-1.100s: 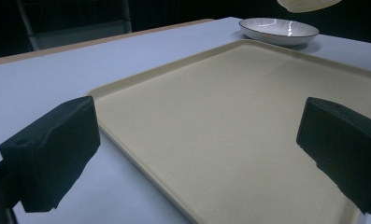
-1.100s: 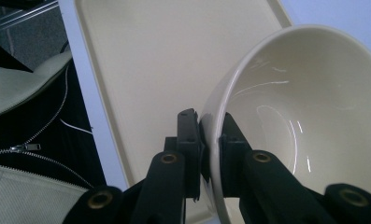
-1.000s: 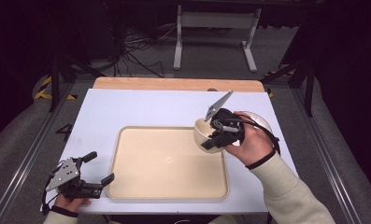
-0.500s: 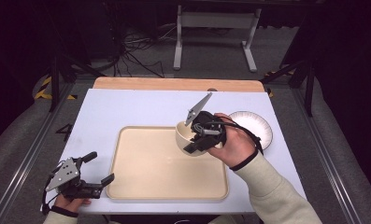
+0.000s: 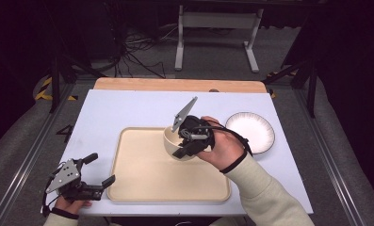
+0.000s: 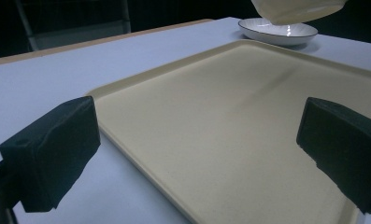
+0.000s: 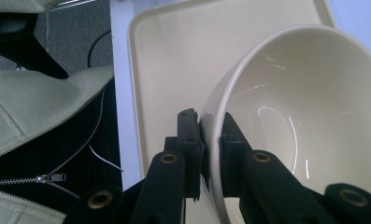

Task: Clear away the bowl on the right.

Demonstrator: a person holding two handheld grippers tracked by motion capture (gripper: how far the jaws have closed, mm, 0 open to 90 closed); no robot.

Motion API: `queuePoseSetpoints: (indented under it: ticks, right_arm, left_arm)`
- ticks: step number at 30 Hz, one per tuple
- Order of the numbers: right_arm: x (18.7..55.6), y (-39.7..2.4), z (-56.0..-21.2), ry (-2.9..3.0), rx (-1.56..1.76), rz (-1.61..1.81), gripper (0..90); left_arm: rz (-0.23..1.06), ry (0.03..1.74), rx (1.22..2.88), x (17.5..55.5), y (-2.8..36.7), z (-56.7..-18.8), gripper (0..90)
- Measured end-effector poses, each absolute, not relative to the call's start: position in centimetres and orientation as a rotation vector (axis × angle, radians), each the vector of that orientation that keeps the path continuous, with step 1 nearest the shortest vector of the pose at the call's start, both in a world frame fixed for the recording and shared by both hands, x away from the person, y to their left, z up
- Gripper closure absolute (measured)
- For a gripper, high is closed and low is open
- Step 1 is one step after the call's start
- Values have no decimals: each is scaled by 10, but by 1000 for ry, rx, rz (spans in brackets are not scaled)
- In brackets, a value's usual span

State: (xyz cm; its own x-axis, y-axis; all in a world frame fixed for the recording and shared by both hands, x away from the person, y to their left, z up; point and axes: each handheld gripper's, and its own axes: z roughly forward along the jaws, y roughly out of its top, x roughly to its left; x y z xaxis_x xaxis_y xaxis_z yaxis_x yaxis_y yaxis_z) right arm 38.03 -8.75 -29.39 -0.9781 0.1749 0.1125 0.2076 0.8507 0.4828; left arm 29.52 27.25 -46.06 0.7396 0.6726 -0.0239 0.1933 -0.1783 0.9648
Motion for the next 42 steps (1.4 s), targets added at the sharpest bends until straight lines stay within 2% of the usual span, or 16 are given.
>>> queuePoseSetpoints:
  ticks: [26,42]
  right_arm:
    - [393,-45,-354,-2989,-289,-628,833]
    - [389,-36,-371,-2977,-285,-586,832]
  left_arm:
    - [490,686,1734,295,273,-461,2]
    - [489,687,1732,295,272,-461,2]
